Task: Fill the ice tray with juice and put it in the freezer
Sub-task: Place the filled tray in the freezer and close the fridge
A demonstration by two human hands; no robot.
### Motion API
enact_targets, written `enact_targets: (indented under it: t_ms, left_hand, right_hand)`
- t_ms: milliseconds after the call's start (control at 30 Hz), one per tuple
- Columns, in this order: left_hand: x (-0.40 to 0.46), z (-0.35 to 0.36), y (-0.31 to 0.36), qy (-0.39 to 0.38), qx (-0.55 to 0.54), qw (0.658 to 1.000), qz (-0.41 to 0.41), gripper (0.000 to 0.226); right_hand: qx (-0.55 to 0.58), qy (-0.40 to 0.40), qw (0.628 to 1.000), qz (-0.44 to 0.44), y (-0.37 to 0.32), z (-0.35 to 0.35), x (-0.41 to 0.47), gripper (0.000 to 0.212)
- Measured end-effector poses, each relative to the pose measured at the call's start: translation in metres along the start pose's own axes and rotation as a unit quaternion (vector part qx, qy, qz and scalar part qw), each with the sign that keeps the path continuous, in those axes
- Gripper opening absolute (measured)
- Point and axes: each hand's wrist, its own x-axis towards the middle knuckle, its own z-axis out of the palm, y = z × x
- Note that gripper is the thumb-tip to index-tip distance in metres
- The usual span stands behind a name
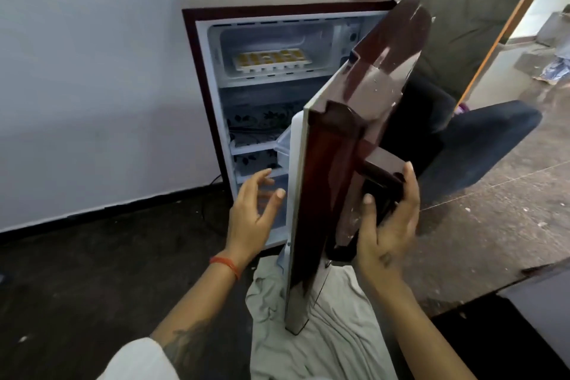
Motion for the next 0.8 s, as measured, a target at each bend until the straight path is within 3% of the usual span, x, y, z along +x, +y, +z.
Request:
enact_targets:
  t_ms: [133, 267, 567, 800]
  left_hand:
    - [-0.009, -0.017, -0.010, 0.017, 0.090, 0.985, 0.144, 0.076]
    - [0.006, -0.023, -0.017, -0.005, 0.196, 0.964, 0.182, 0.091]
    - [0.084, -0.060, -0.047, -0.029, 0.245, 0.968, 0.051, 0.105]
    - [0.134, -0.083, -0.063, -0.104, 0.334, 0.935, -0.050, 0.099]
  right_hand:
    - [-0.024, -0.050, 0.998, -0.031, -0.012, 0.038, -0.002, 0.066]
    - [-0.016, -0.105, 0.992, -0.066, -0.026, 0.080, 0.002, 0.066]
    - [-0.027, -0.250, 0.964, -0.085, -0.040, 0.166, 0.036, 0.065]
    - [-0.039, -0.277, 0.952, -0.125, -0.032, 0.232, 0.059, 0.065]
